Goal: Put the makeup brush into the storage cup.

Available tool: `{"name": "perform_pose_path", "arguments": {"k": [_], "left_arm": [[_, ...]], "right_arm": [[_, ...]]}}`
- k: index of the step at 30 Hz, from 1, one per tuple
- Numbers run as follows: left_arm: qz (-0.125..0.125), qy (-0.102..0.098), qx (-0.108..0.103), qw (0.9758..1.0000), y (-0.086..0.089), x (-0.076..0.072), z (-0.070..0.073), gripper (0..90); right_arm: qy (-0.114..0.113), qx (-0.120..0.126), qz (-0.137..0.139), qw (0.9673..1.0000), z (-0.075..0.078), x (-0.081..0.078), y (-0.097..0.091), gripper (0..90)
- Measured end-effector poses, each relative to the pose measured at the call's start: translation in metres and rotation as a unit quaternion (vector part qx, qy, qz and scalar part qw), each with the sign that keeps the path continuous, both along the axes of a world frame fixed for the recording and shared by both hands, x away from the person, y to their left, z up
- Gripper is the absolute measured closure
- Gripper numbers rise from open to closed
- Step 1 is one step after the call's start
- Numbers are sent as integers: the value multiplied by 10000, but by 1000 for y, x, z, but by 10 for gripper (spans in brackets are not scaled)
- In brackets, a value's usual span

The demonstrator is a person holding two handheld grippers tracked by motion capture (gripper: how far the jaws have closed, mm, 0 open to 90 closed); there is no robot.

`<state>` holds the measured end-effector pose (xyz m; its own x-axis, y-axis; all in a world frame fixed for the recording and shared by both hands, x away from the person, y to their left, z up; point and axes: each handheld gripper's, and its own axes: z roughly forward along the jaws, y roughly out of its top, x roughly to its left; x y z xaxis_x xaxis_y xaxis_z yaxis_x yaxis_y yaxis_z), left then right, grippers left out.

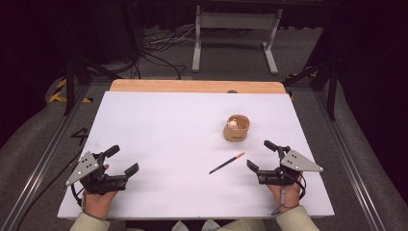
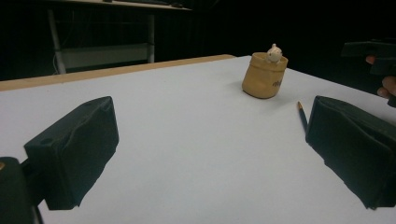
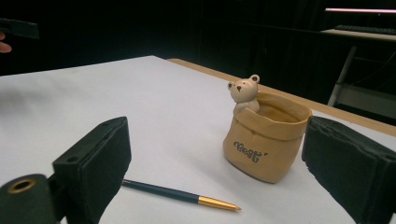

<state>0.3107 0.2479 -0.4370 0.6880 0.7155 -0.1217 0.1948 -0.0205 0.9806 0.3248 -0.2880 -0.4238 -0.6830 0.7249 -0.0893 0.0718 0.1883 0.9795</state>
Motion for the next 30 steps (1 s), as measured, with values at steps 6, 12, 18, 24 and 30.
{"name": "perform_pose_path", "arguments": {"k": [6,12,18,24,30], "left_arm": [[23,6,6,10000,-1,0,0,32],[50,21,27,10000,0,0,1,32],[57,46,56,10000,0,-1,0,30],[65,58,41,10000,-1,0,1,30],[19,52,120,9999,-4,1,1,30]], "right_arm": [[-102,-5,11,9999,3,-2,0,67],[-201,5,33,9998,9,-3,-1,33],[-225,-24,-18,9997,17,-4,0,17],[-75,-110,7,9999,22,0,4,13],[523,-246,77,9983,35,10,11,45]]}}
